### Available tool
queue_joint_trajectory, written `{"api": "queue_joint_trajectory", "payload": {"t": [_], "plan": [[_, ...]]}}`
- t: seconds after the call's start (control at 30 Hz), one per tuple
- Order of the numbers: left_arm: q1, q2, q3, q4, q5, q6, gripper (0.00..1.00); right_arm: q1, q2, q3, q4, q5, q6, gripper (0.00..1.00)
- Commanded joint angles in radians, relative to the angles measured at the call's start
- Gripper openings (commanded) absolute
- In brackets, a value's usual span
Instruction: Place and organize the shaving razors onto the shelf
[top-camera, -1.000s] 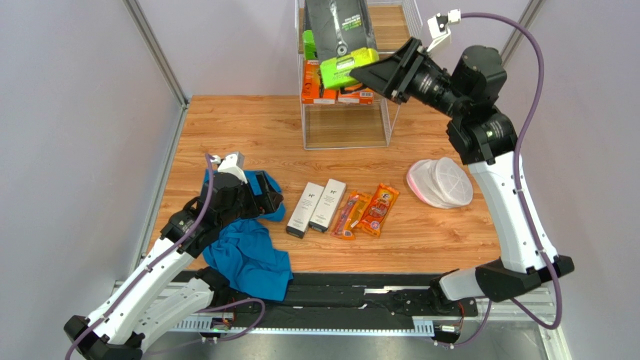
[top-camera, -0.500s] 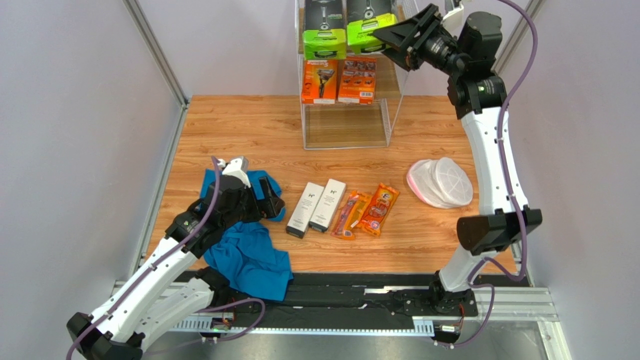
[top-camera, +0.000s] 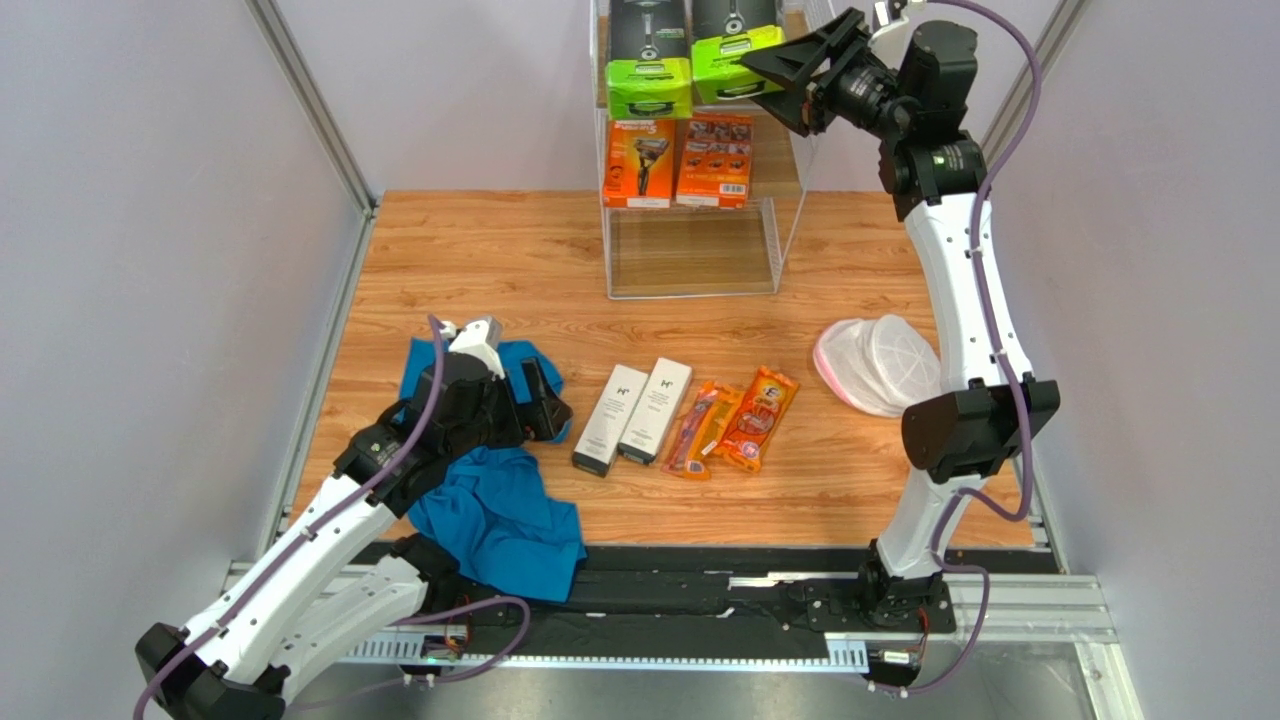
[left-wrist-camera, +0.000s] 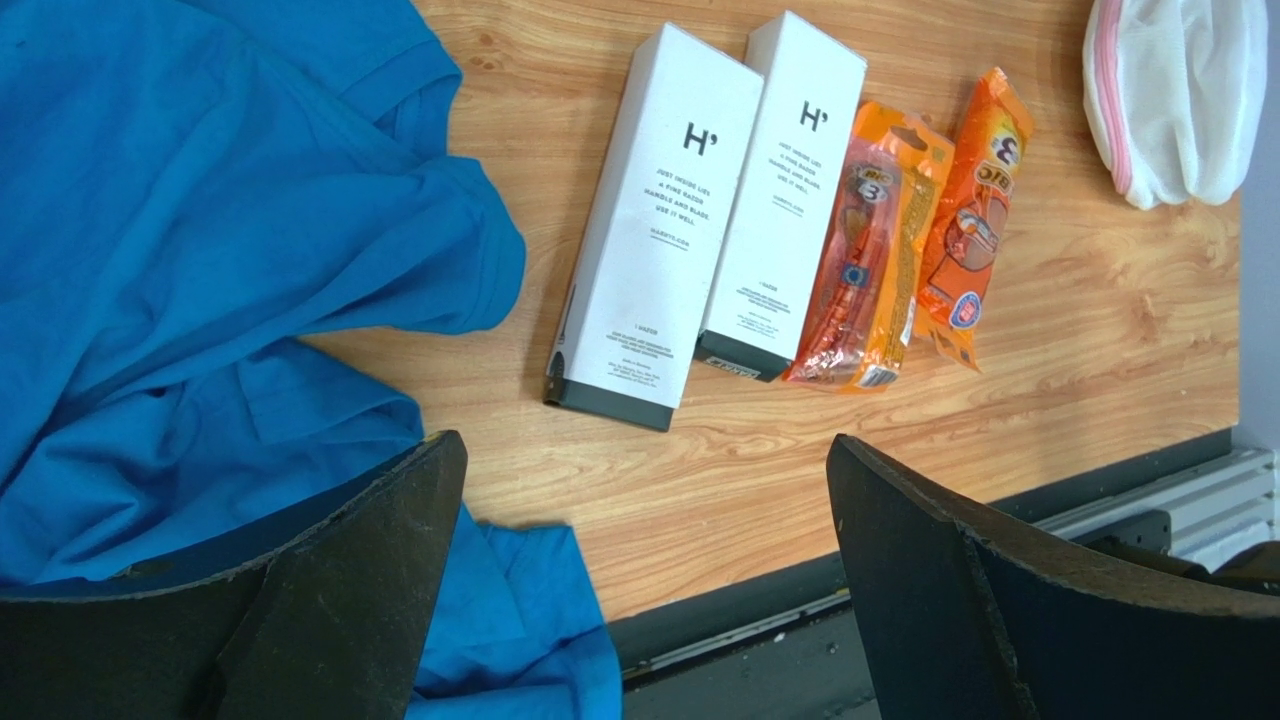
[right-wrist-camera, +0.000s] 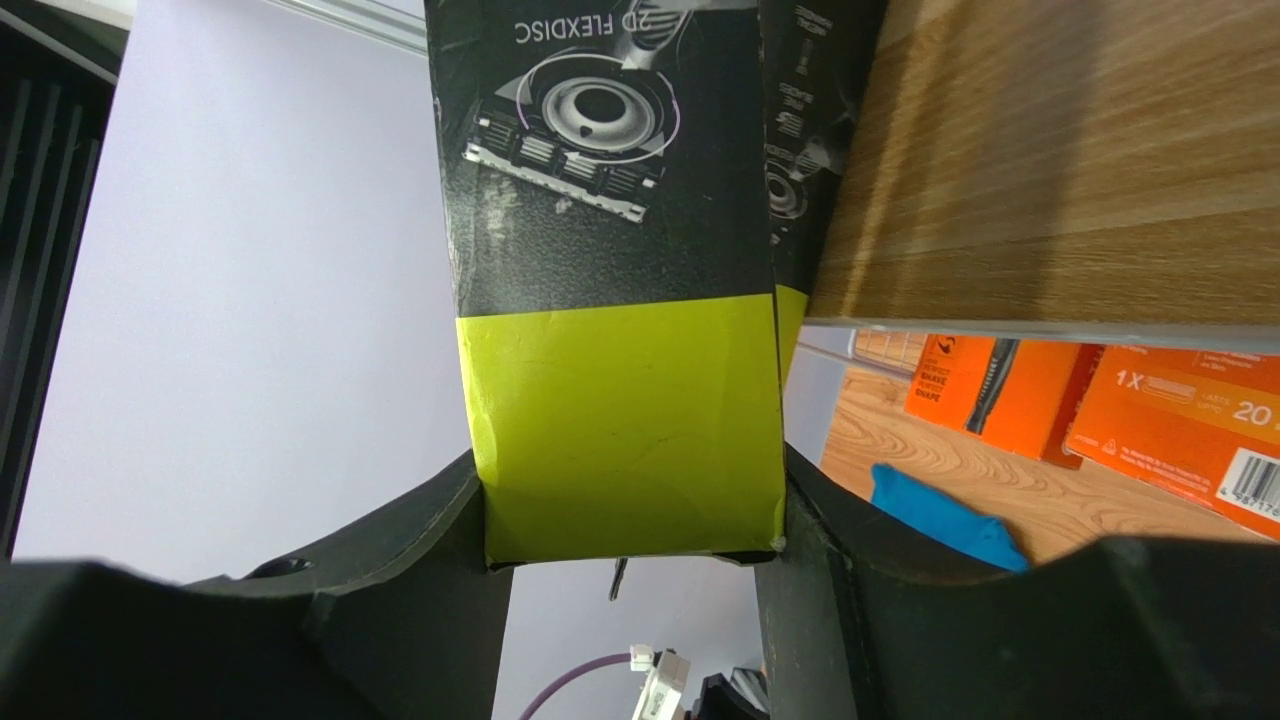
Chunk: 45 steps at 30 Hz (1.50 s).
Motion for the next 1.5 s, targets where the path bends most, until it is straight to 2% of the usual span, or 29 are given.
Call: {"api": "queue_joint_trajectory", "payload": {"t": [0.0, 0.37, 0.67, 0.93, 1.17, 1.33, 1.47], "plan": [[-0.001, -0.009, -0.007, 0.034, 0.026, 0.025, 0.99, -0.001, -0.055, -0.007, 0.143, 0.005, 0.021, 0.0], [-0.002, -0.029, -0.024, 0.038, 0.049, 0.023, 0.97, -0.001, -0.033, -0.035, 0.147, 0.008, 0.039, 0.01], [-0.001, -0.028, -0.027, 0.043, 0.058, 0.029, 0.96, -0.001, 0.003, -0.018, 0.136, -0.055, 0.062, 0.09], [-0.001, -0.035, -0.038, 0.043, 0.058, 0.028, 0.95, -0.001, -0.012, -0.047, 0.126, -0.05, 0.06, 0.15], [-0.001, -0.041, -0.037, 0.04, 0.07, 0.031, 0.94, 0.001, -0.015, -0.05, 0.123, -0.036, 0.062, 0.36], [-0.001, -0.048, -0.04, 0.035, 0.084, 0.034, 0.94, 0.002, -0.013, -0.054, 0.119, -0.021, 0.063, 0.42], [-0.001, -0.058, -0.049, 0.035, 0.088, 0.028, 0.93, 0.002, -0.007, -0.047, 0.123, -0.016, 0.067, 0.54]]}}
